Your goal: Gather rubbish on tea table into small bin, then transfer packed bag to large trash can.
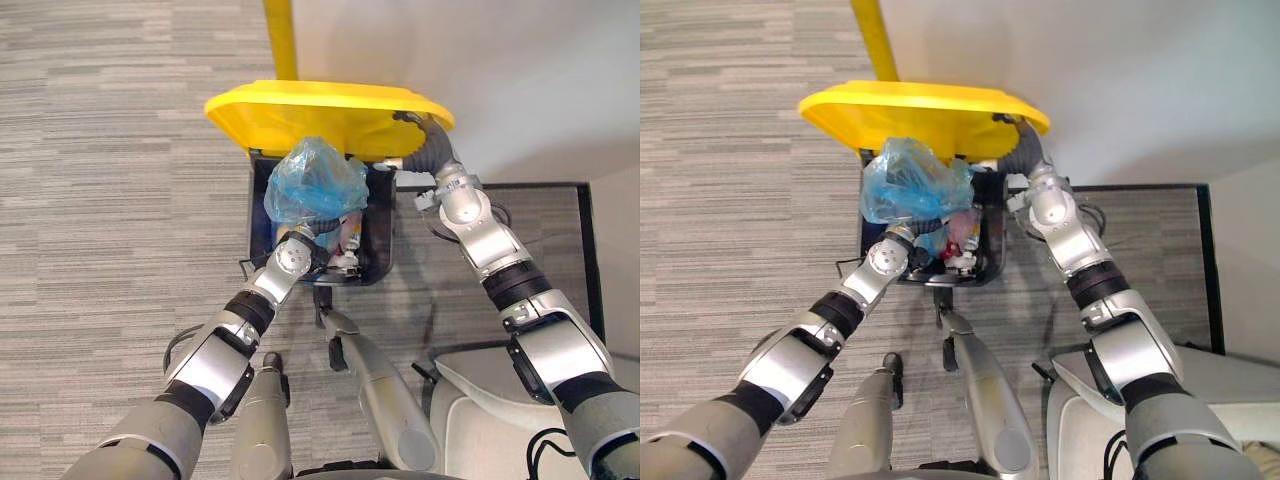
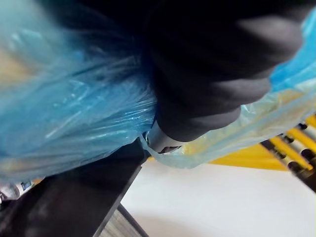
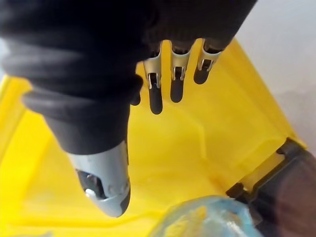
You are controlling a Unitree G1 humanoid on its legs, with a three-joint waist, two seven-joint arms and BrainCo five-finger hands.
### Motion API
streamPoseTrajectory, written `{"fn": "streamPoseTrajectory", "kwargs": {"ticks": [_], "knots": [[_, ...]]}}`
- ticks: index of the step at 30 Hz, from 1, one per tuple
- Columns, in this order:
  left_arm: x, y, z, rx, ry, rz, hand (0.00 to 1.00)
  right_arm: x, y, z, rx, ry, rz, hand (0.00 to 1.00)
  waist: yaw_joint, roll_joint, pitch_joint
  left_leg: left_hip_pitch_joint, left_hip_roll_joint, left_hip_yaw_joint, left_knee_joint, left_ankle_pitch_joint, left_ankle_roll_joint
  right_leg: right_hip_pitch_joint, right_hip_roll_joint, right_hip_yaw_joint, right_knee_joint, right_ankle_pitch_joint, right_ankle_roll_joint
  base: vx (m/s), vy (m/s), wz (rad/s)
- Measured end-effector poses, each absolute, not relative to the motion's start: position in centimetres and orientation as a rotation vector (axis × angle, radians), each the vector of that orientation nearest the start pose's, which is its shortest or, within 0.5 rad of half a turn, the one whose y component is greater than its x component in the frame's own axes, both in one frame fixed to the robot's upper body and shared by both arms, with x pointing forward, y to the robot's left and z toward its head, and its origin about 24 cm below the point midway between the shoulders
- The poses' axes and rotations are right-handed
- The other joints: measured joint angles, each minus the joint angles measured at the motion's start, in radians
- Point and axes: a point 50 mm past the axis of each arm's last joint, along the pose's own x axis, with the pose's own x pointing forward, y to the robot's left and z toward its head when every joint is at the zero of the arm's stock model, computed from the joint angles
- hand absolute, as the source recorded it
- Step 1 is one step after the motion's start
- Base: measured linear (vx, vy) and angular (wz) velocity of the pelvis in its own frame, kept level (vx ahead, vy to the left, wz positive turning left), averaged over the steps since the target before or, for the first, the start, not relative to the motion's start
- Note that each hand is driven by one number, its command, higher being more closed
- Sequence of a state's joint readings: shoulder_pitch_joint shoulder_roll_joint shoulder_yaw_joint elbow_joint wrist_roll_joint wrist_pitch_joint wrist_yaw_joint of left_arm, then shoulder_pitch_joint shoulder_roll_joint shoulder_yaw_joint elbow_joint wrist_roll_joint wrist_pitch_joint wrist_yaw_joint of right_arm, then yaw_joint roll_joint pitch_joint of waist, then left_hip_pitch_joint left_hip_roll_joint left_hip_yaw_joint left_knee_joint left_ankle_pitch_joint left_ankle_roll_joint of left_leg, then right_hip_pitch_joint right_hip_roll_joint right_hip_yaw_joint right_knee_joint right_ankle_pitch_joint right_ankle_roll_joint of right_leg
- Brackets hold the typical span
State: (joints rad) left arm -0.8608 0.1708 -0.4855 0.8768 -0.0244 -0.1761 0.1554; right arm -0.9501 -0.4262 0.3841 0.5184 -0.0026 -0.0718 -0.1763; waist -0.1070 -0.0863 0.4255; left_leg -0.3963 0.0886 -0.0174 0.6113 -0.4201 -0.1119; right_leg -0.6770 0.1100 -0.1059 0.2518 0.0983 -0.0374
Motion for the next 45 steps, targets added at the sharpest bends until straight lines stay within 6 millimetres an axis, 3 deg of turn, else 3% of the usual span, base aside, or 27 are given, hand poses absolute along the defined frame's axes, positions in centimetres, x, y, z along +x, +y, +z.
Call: {"fn": "streamPoseTrajectory", "kwargs": {"ticks": [2,3,4,5,6,8,13,14,17,22,37,42,45], "knots": [[38.3,6.9,11.3,0.515,-0.175,-0.290,1.00,37.7,-10.4,23.8,-0.583,-0.582,0.156,0.00,0.005,-0.006,0.020,-0.024,0.022,0.033,0.015,-0.018,0.014,-0.025,0.009,0.004,0.004,-0.004,0.006,0.00,-0.016,-0.52],[38.4,6.8,11.4,0.520,-0.177,-0.288,1.00,37.6,-10.1,24.1,-0.576,-0.600,0.166,0.00,0.008,-0.004,0.026,-0.032,0.029,0.041,0.008,-0.020,0.016,-0.031,0.010,0.002,0.008,-0.018,0.027,-0.01,-0.032,-0.42],[38.5,6.7,11.7,0.522,-0.181,-0.285,1.00,37.4,-9.2,24.7,-0.556,-0.631,0.184,0.00,0.006,0.005,0.038,-0.029,0.049,0.059,-0.003,-0.017,0.011,-0.077,0.008,0.019,0.101,-0.035,0.007,0.02,-0.043,0.10],[38.4,6.2,11.4,0.520,-0.174,-0.294,1.00,37.3,-8.9,25.0,-0.552,-0.645,0.190,0.00,-0.012,0.001,0.040,-0.045,0.045,0.064,0.022,-0.017,-0.001,-0.081,-0.006,0.079,0.150,-0.004,-0.061,0.07,-0.078,0.12],[38.4,6.3,11.4,0.514,-0.171,-0.286,1.00,37.2,-8.4,25.4,-0.545,-0.662,0.198,0.00,-0.009,0.004,0.042,-0.056,0.051,0.067,0.031,-0.021,-0.005,-0.091,-0.001,0.076,0.150,-0.006,-0.046,0.07,-0.057,0.20],[38.7,6.6,11.6,0.499,-0.157,-0.265,1.00,37.0,-7.6,26.4,-0.532,-0.696,0.215,0.00,0.002,0.006,0.044,-0.078,0.053,0.062,0.041,-0.022,-0.007,-0.115,0.001,0.071,0.155,-0.007,-0.050,0.10,-0.062,-0.05],[39.2,7.5,12.1,0.481,-0.143,-0.196,1.00,36.4,-7.0,27.5,-0.520,-0.749,0.228,0.00,-0.007,0.004,0.056,-0.077,0.066,0.078,0.060,-0.048,-0.006,-0.131,-0.013,0.031,0.161,0.003,-0.066,0.08,0.027,0.20],[39.4,8.0,12.2,0.476,-0.143,-0.168,0.00,36.0,-6.3,27.7,-0.529,-0.771,0.249,0.00,-0.011,0.004,0.056,-0.096,0.066,0.076,0.081,-0.050,-0.003,-0.139,-0.020,0.024,0.165,0.003,-0.066,-0.01,0.073,0.17],[39.8,8.9,12.8,0.475,-0.141,-0.105,0.00,34.9,-4.9,28.1,-0.526,-0.828,0.304,0.00,-0.014,0.003,0.057,-0.146,0.057,0.066,0.107,-0.054,0.006,-0.173,-0.042,0.020,0.182,0.002,-0.061,-0.03,0.077,0.17],[40.0,9.9,12.8,0.478,-0.113,-0.057,0.00,34.6,-4.3,29.0,-0.516,-0.863,0.317,0.00,-0.012,0.003,0.057,-0.213,0.071,0.057,0.142,-0.056,0.008,-0.213,-0.060,-0.009,0.186,-0.001,-0.054,-0.01,0.054,0.20],[39.8,9.2,12.8,0.560,-0.140,-0.093,0.00,34.7,-4.3,28.4,-0.558,-0.858,0.325,0.00,-0.011,0.005,0.056,-0.197,0.059,0.091,0.124,-0.079,0.037,-0.230,-0.075,0.008,0.214,-0.005,-0.053,0.03,0.057,-0.05],[39.3,8.9,12.0,0.574,-0.139,-0.117,0.00,35.1,-5.5,26.7,-0.606,-0.810,0.304,0.00,-0.014,0.011,0.053,-0.139,0.048,0.098,0.101,-0.077,0.036,-0.184,-0.090,0.007,0.215,-0.012,-0.054,-0.01,0.035,0.05],[38.1,8.2,11.0,0.561,-0.162,-0.158,0.00,34.8,-7.0,24.3,-0.641,-0.763,0.294,0.00,-0.010,0.013,0.052,-0.075,0.040,0.093,0.060,-0.061,0.030,-0.126,-0.104,-0.004,0.211,-0.022,-0.053,0.01,0.013,0.18]]}}
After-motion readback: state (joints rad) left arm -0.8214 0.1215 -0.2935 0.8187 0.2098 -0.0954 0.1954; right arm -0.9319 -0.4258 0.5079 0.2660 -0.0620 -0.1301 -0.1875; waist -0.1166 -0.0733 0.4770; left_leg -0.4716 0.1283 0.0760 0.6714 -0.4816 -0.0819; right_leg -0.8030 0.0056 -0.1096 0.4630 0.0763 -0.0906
